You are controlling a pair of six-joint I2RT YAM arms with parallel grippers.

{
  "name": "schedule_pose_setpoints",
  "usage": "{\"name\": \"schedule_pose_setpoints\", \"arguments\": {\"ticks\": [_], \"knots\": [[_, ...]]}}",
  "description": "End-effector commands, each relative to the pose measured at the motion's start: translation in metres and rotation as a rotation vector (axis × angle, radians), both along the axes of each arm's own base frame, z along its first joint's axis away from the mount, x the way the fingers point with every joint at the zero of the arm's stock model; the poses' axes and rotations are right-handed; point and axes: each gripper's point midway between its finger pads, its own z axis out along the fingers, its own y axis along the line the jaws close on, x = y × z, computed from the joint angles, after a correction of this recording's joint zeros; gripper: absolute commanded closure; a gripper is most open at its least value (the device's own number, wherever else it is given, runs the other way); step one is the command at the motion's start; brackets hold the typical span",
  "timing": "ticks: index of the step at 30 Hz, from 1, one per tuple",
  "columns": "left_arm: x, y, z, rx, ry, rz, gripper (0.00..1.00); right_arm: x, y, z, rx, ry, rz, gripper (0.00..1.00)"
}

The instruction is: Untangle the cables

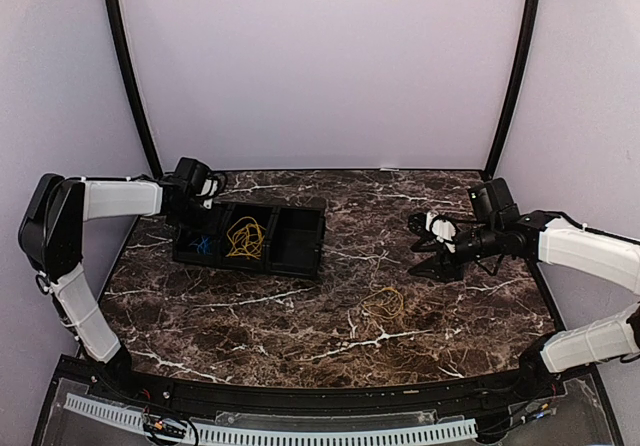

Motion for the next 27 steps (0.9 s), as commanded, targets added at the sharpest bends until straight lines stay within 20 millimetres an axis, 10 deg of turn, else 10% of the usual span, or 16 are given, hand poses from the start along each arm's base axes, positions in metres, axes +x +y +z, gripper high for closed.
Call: {"name": "schedule_pose_setpoints", "arguments": {"ticks": [1,15,27], "knots": [[-0.006,0.000,-0.012,-0.003,0.047,-0.005,1.00,0.003,0.001,0.005,0.008,-0.025,0.001,0.44],[-0.006,0.007,-0.013,0.031,0.074,0.021,0.96,0.003,0.000,0.003,0.003,-0.022,-0.001,0.43],[-0.008,0.021,0.057,0.046,-0.106,0.060,0.66,0.006,-0.001,0.001,-0.009,-0.023,-0.015,0.43]]}}
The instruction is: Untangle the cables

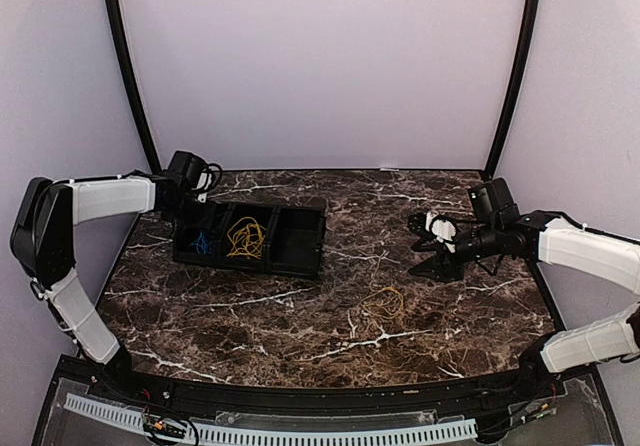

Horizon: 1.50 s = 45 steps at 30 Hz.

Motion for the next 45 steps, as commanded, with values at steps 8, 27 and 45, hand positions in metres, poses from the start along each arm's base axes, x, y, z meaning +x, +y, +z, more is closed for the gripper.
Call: {"name": "schedule_pose_setpoints", "arguments": {"ticks": [8,27,45], "knots": [[-0.019,0.019,0.087,0.015,-0.176,0.030,0.46,0.006,0.000,-0.001,-0.006,-0.009,-0.010,0.42],[-0.142,-0.164,0.177,-0.472,-0.329,-0.617,0.45,0.012,-0.002,-0.011,-0.038,0.009,-0.035,0.42],[-0.182,-0.305,0.041,-0.464,-0.113,-0.668,0.55,-0.008,-0.009,-0.044,-0.192,0.264,0.013,0.48]]}}
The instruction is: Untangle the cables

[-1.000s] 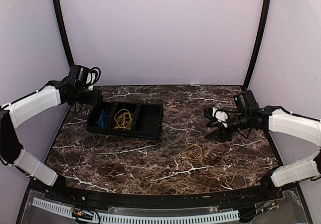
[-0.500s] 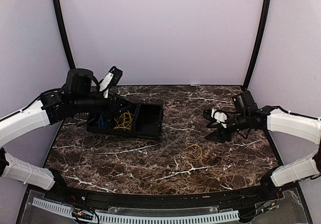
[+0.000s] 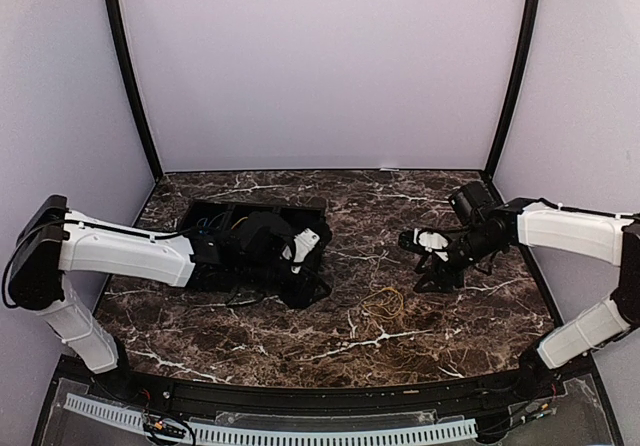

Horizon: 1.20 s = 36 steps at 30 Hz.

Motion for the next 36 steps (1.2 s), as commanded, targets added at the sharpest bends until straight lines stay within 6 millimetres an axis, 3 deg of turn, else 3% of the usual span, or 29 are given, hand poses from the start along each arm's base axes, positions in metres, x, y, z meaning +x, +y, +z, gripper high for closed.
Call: {"name": "schedule_pose_setpoints", "arguments": {"ticks": [1,6,14,21,25,34,36], "knots": [[0.017,-0.028,0.008,-0.102,0.015,0.095,0.56,0.003,0.009,0.004,0.021,0.039,0.008,0.47],[0.033,-0.032,-0.015,-0.074,0.072,0.225,0.57,0.006,0.027,-0.005,0.000,0.050,0.043,0.44],[0.032,-0.045,-0.021,-0.139,0.099,0.214,0.55,0.011,0.050,-0.028,-0.047,0.095,0.087,0.47],[0.024,-0.050,-0.027,-0.134,0.112,0.188,0.55,0.014,0.055,-0.035,-0.049,0.118,0.087,0.65],[0.021,-0.054,-0.025,-0.141,0.098,0.167,0.55,0.018,0.055,-0.039,-0.062,0.113,0.069,0.68],[0.021,-0.065,-0.014,-0.172,0.049,0.134,0.54,0.020,0.057,-0.042,-0.066,0.133,0.065,1.00],[0.022,-0.067,-0.012,-0.183,0.039,0.126,0.53,0.019,0.057,-0.034,-0.056,0.124,0.069,1.00]]}}
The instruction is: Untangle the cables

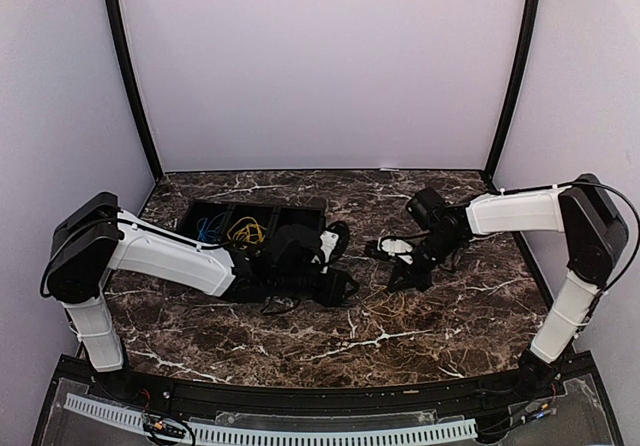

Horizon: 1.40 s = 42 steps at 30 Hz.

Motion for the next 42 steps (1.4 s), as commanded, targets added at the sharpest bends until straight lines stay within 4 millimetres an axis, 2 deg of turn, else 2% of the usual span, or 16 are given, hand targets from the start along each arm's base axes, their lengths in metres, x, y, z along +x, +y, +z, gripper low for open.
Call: {"name": "schedule_pose_setpoints", "arguments": {"ticks": [1,3,7,9,11,13,16,17,19,22,27,33,38,42], "knots": [[0.002,-0.012,0.014,-0.044,-0.051,-0.029,0.53,0.003,0.008,0.021,0.036,-0.035,0.013,1.00],[0.001,-0.014,0.017,-0.060,-0.072,-0.040,0.52,0.000,0.009,0.040,0.069,-0.058,0.024,1.00],[-0.015,-0.029,0.034,-0.117,-0.163,-0.131,0.49,-0.008,0.012,0.077,0.131,-0.078,0.050,1.00],[-0.022,-0.041,0.055,-0.180,-0.257,-0.170,0.47,-0.012,0.013,0.092,0.159,-0.076,0.055,1.00],[-0.032,-0.047,0.062,-0.204,-0.319,-0.210,0.45,-0.016,0.016,0.106,0.193,-0.066,0.061,1.00],[-0.035,-0.056,0.080,-0.265,-0.391,-0.227,0.44,-0.020,0.019,0.120,0.232,-0.063,0.068,1.00],[-0.027,-0.062,0.085,-0.301,-0.456,-0.195,0.44,-0.024,0.024,0.142,0.286,-0.057,0.074,1.00],[-0.025,-0.064,0.093,-0.329,-0.487,-0.184,0.44,-0.024,0.026,0.153,0.308,-0.061,0.078,1.00],[-0.016,-0.070,0.093,-0.338,-0.523,-0.157,0.45,-0.026,0.029,0.173,0.343,-0.065,0.087,1.00],[-0.004,-0.085,0.079,-0.315,-0.541,-0.131,0.52,-0.029,0.031,0.210,0.425,-0.081,0.107,1.00],[0.006,-0.095,0.048,-0.285,-0.517,-0.121,0.73,-0.036,0.026,0.278,0.587,-0.103,0.150,1.00],[0.013,-0.084,0.017,-0.244,-0.466,-0.104,0.90,-0.036,0.012,0.352,0.703,-0.226,0.174,1.00],[0.015,-0.073,0.001,-0.234,-0.417,-0.098,0.90,-0.040,-0.003,0.412,0.773,-0.407,0.163,1.00],[0.010,-0.070,-0.003,-0.237,-0.393,-0.108,0.90,-0.045,-0.012,0.438,0.820,-0.490,0.143,1.00]]}}
